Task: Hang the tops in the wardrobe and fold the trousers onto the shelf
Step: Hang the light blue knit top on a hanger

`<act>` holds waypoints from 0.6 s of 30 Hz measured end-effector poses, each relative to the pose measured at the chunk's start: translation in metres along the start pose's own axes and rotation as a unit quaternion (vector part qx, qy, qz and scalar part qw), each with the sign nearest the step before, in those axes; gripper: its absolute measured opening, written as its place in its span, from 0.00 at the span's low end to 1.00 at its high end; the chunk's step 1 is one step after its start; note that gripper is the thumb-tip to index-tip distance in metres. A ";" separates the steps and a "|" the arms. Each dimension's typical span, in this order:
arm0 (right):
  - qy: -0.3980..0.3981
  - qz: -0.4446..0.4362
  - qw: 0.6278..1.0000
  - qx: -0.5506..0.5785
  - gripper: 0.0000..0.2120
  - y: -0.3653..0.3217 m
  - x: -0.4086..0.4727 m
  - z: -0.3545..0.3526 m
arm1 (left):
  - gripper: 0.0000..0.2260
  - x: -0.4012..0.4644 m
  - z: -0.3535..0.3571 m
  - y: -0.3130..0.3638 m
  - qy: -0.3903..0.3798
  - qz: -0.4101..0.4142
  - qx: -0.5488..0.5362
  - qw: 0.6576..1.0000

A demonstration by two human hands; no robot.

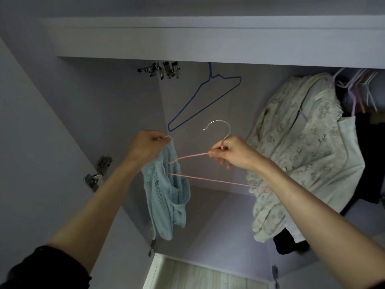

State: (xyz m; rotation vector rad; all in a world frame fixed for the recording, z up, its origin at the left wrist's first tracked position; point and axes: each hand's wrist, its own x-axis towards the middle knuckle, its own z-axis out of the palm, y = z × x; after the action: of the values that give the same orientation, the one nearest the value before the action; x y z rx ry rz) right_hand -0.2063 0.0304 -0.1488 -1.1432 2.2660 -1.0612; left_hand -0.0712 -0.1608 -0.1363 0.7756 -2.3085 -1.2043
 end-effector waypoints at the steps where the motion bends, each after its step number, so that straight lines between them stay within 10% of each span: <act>1: 0.004 -0.001 1.000 -0.007 0.07 -0.003 0.002 0.006 | 0.05 -0.002 0.003 0.006 -0.005 0.015 -0.001 1.000; 12: 0.142 -0.007 0.975 0.171 0.07 -0.011 0.000 0.028 | 0.13 -0.025 0.020 0.035 -0.147 0.128 0.246 0.950; 18: 0.142 -0.023 0.977 0.156 0.06 -0.018 -0.005 0.020 | 0.10 -0.018 0.017 0.032 -0.024 0.320 0.359 0.876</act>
State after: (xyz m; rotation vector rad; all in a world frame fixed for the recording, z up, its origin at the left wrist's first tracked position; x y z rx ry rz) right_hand -0.1816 0.0190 -0.1480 -0.9682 2.1759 -1.6230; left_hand -0.0765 -0.1234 -0.1205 0.1217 -2.7283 -0.0583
